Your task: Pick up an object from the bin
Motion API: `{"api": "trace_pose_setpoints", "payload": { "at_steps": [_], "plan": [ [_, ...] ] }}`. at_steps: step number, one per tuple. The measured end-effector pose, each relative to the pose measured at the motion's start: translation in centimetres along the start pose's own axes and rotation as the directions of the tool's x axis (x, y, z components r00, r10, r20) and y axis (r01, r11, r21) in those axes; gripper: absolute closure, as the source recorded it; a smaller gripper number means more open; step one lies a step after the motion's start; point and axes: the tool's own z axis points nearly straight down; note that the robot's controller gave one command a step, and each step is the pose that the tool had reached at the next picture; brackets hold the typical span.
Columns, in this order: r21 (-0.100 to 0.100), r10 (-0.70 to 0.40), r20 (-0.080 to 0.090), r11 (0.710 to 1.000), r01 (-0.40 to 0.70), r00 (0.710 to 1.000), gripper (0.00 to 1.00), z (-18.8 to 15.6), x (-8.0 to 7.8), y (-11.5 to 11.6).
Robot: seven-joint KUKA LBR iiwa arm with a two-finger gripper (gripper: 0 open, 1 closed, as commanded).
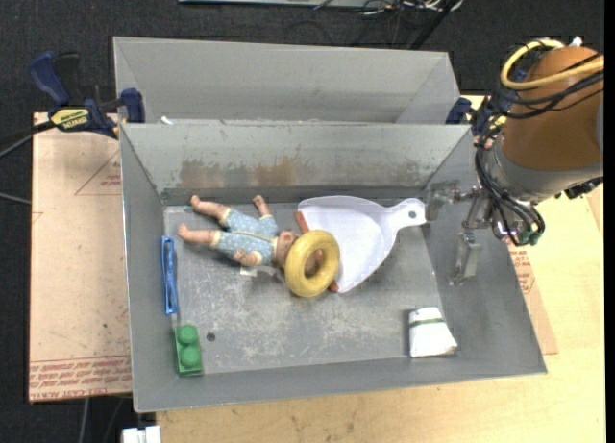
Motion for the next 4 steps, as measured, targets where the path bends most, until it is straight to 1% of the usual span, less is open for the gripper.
{"api": "trace_pose_setpoints", "payload": {
  "at_steps": [1,2,3,4],
  "plan": [
    [0.001,-0.041,0.002,0.999,0.041,0.999,0.00,5.2,-0.6,2.6],
    [-0.002,-0.042,-0.002,0.999,0.042,0.999,0.00,8.4,-0.6,6.3],
    [-0.002,-0.044,0.005,0.999,0.044,0.999,0.00,9.7,-3.0,5.5],
    [-0.001,-0.043,0.002,0.999,0.043,0.999,0.00,12.6,-2.2,5.3]
  ]
}}
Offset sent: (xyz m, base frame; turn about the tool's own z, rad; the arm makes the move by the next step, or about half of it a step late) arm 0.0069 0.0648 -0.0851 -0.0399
